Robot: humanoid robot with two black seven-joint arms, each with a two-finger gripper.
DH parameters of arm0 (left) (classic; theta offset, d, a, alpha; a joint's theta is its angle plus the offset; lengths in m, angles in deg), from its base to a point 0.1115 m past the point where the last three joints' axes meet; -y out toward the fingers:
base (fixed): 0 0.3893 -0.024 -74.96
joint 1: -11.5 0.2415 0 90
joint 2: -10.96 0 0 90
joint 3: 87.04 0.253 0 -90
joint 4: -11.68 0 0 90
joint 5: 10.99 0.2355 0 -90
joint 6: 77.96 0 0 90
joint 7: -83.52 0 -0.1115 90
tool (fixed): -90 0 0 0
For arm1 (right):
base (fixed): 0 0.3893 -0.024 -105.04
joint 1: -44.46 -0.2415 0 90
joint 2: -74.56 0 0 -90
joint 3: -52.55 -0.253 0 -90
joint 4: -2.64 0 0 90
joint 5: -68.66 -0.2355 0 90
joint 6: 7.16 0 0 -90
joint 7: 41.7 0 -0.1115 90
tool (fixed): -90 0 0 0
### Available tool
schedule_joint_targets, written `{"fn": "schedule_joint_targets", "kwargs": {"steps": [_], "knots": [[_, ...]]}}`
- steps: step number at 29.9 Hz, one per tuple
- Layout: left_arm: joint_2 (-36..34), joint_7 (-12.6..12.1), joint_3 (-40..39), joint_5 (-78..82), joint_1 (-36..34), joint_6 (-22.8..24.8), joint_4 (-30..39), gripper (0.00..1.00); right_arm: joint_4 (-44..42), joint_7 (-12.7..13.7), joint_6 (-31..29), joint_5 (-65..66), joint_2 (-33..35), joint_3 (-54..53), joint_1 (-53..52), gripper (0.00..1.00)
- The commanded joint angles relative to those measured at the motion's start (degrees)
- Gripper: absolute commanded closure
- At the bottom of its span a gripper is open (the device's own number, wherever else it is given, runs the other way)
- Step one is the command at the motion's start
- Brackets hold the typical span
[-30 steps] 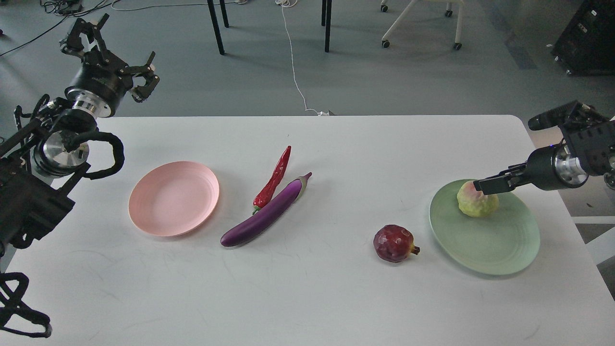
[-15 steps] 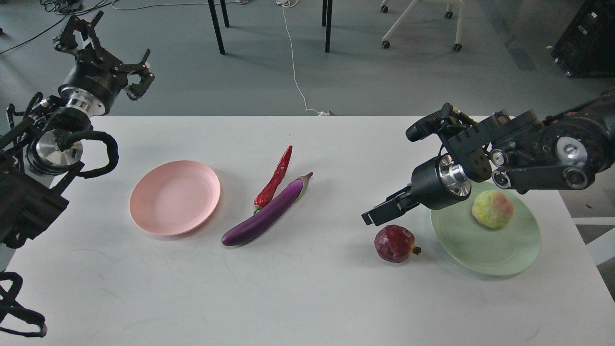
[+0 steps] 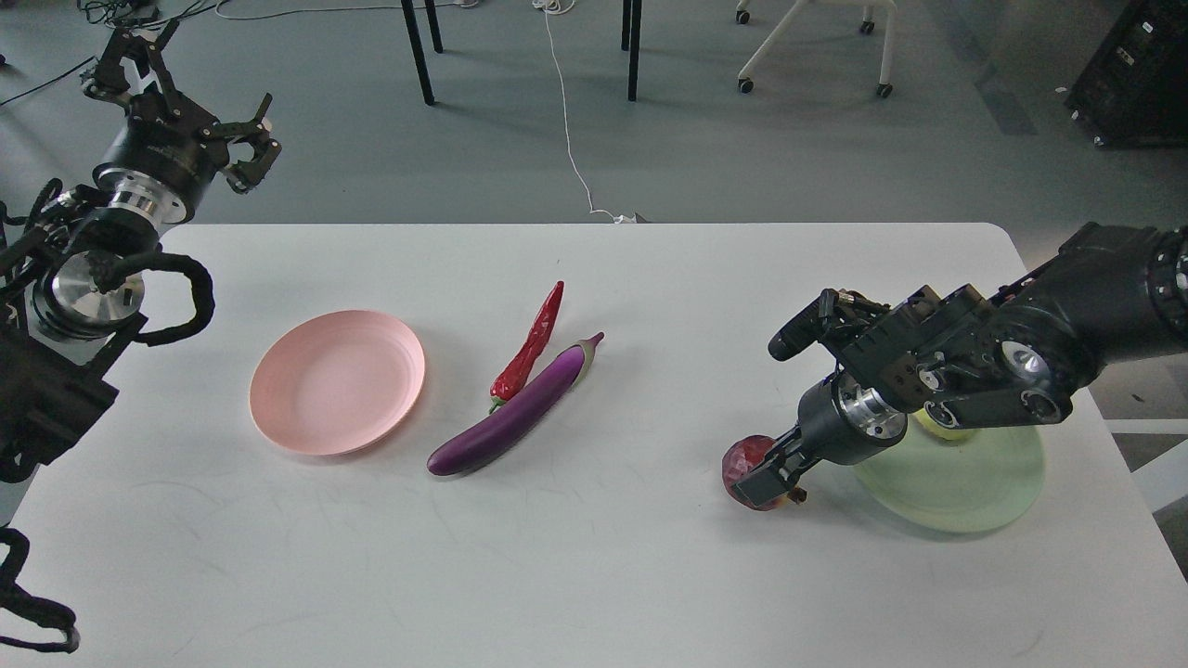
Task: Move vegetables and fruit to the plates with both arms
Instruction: 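Move the right hand to the pomegranate and grasp it, then place the pomegranate on the green plate and release it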
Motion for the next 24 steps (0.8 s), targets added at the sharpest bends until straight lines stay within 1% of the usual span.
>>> {"fn": "schedule_joint_targets", "kwargs": {"steps": [1,2,3,6,9,11,13,15,18,20,24], "knots": [[-0.22,0.00,0.01,0.00,0.01,-0.06,0.00,0.02,-0.18,0.01,0.01,0.18,-0.28,0.31,-0.96,0.58],[-0.22,0.00,0.01,0.00,0.01,-0.06,0.00,0.02,-0.36,0.10,0.10,0.18,-0.11,0.22,-1.40,0.61],[-0.40,0.00,0.01,0.00,0.01,-0.06,0.00,0.02,-0.44,0.10,0.10,-0.08,0.24,-0.04,-2.10,0.62],[-0.40,0.00,0.01,0.00,0.01,-0.06,0.00,0.02,-0.27,0.10,0.27,-0.34,2.96,-0.75,-6.40,0.62],[-0.40,0.00,0.01,0.00,0.01,0.02,0.00,0.02,0.43,0.10,0.19,0.71,7.79,-0.49,-8.26,0.62],[-0.49,-0.09,0.01,0.00,-0.08,0.02,0.00,0.02,0.70,0.10,0.19,4.29,11.30,0.65,-8.26,0.62],[-0.49,0.00,0.01,0.00,0.01,0.11,0.00,0.02,0.87,0.01,0.19,10.78,15.86,1.97,-7.65,0.61],[-0.57,0.08,-0.17,0.09,-0.08,0.72,0.00,0.02,0.87,0.01,0.19,14.49,19.82,2.15,-6.68,0.59],[-1.45,2.36,-0.17,0.09,-0.08,2.83,0.00,0.02,0.96,-0.08,0.01,16.62,24.93,1.89,-3.44,0.57],[-1.45,3.25,0.00,0.18,-0.17,2.84,0.00,0.02,1.31,-0.08,0.01,16.62,26.43,1.71,-2.55,0.52],[-1.10,3.25,0.62,0.35,-0.34,2.40,0.00,0.02,4.56,-0.08,0.10,16.36,29.24,-0.56,-0.80,0.27]]}}
